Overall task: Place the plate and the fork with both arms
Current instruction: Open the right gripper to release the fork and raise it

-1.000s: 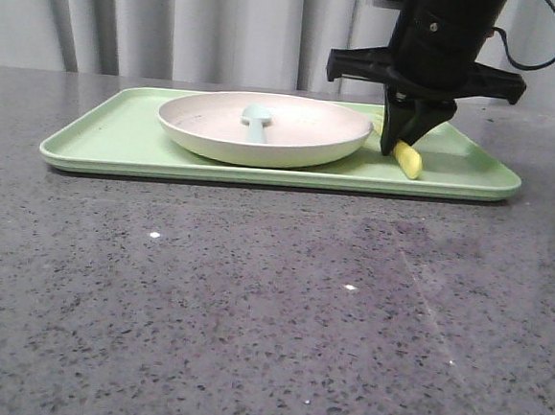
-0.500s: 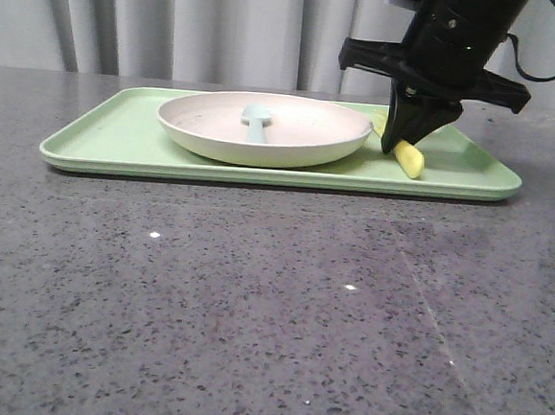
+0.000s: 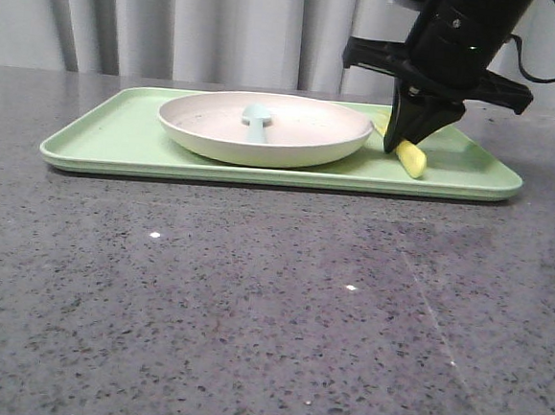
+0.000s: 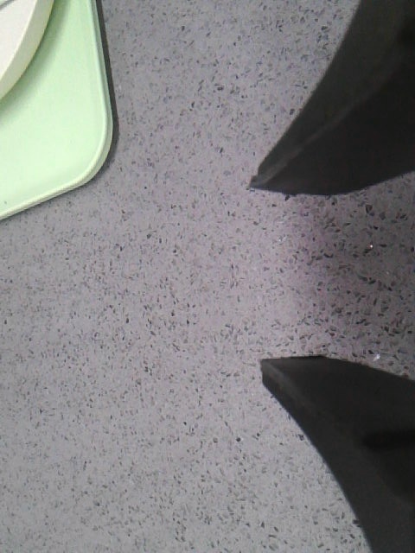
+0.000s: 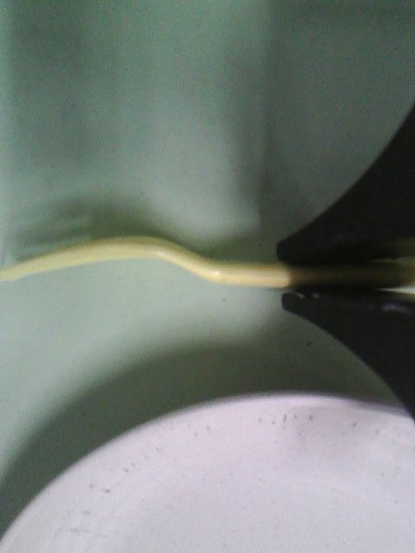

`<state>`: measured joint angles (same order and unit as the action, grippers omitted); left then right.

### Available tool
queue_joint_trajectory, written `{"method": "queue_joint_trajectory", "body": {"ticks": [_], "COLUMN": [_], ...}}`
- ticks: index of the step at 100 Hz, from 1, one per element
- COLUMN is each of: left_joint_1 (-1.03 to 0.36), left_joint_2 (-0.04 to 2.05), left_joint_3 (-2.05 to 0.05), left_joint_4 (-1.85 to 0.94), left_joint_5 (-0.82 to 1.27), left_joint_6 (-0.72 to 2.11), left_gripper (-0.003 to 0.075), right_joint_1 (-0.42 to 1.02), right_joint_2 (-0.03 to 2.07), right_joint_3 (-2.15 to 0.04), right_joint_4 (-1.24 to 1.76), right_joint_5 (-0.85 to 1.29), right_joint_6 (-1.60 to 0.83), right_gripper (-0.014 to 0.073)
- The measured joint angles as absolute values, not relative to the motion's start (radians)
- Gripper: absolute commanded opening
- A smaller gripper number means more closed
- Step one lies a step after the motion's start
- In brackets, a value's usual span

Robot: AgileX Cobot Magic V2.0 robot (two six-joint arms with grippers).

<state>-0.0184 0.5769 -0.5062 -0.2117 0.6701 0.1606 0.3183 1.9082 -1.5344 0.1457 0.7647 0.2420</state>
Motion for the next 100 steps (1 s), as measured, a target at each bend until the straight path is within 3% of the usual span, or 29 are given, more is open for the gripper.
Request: {"method": "queue_joint_trajectory", "body": {"ticks": [13,58,80,100], "left_joint_1": [-0.018,-0.018,-0.018,-0.018], "left_joint_2": [0.577,0.577,0.577,0.577], "left_joint_3": [-0.506,-0.506,-0.506,-0.506], "left_joint_4": [-0.212,-0.212,-0.212,-0.212], "left_joint_5": [0.67,0.67,0.67,0.67], "left_joint_6": [0.161,0.161,0.161,0.161], "left_gripper": [0.041,0.041,0.041,0.041], "right_joint_1": [0.318,0.318,0.318,0.318], "right_joint_2": [1.908,1.908,1.908,1.908], "right_joint_3": [-1.532,-1.532,-1.532,-1.532], "right_joint_4": [0.146,0.148,0.148,0.148], "right_joint_5": [0.765,0.765,0.761,0.755], "right_joint_6": [0.242,0.242,0.242,0.242], "right_gripper": [0.0176,0.0183,0.0336,0.0344]}}
